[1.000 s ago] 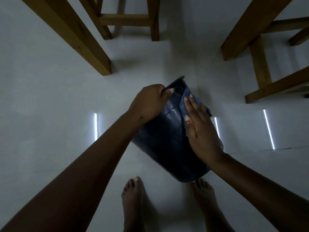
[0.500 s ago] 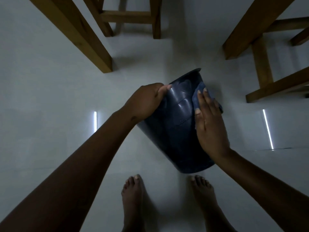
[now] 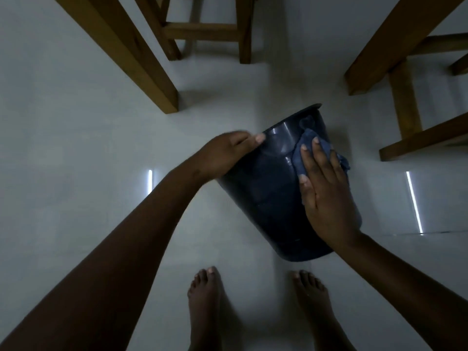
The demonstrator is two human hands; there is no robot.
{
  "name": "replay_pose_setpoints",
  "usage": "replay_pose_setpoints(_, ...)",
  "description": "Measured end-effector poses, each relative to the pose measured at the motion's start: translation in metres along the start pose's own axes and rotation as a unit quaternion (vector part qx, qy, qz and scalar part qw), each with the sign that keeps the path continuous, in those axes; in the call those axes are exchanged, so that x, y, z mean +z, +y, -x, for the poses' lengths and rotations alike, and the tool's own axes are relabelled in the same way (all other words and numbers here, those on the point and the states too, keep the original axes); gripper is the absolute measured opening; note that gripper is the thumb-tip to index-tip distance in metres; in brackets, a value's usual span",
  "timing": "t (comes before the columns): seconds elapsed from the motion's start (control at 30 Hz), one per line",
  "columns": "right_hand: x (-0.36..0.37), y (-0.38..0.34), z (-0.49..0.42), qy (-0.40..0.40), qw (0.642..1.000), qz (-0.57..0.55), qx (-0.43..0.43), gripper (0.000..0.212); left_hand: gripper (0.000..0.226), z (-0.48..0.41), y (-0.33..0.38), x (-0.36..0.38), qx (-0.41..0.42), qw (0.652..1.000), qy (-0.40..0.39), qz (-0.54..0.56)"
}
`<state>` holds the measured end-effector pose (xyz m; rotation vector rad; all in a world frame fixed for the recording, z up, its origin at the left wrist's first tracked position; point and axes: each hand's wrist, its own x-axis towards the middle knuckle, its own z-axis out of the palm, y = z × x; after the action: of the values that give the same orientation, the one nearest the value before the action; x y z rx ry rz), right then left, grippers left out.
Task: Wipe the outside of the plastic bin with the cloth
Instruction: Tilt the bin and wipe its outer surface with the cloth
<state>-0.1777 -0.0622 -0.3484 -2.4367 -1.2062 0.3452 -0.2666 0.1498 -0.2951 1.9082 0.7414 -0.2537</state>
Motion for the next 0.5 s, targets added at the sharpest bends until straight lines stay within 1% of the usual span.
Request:
replay_pose_setpoints(0.07,-0.001,0.007,-0.004,0.000,1.000,-0.009,0.005,0.053,0.044,0.006,-0.014,0.008,0.003,0.999,0.041,-0.021)
replay_pose_setpoints(0.13,0.001,0.009,-0.005,0.008,1.000,-0.016,0.019,0.054,0.052,0.000,-0.012,0.015,0.019,0.994,0.082,-0.073)
replay_pose_setpoints(0.2,0.004,0.008,-0.002,0.007,0.996,-0.077,0.039,0.055,0.058,-0.007,0.003,0.015,0.039,0.988,0.094,-0.116)
replay_pose_setpoints(0.27,0.008,0.007,0.007,0.004,0.987,-0.151,0.050,0.055,0.056,-0.011,0.020,0.014,0.044,0.984,0.083,-0.151)
replay_pose_setpoints(0.33,0.012,0.004,0.021,-0.008,0.983,-0.178,0.051,0.057,0.055,-0.015,0.028,0.019,0.032,0.982,0.066,-0.173)
replay_pose_setpoints(0.43,0.017,-0.004,0.032,-0.018,0.988,-0.149,0.022,0.054,0.056,-0.018,0.032,0.026,0.017,0.986,0.051,-0.155)
replay_pose_setpoints(0.5,0.018,-0.006,0.032,-0.016,0.992,-0.127,0.015,0.053,0.054,-0.017,0.035,0.021,0.003,0.995,0.028,-0.096)
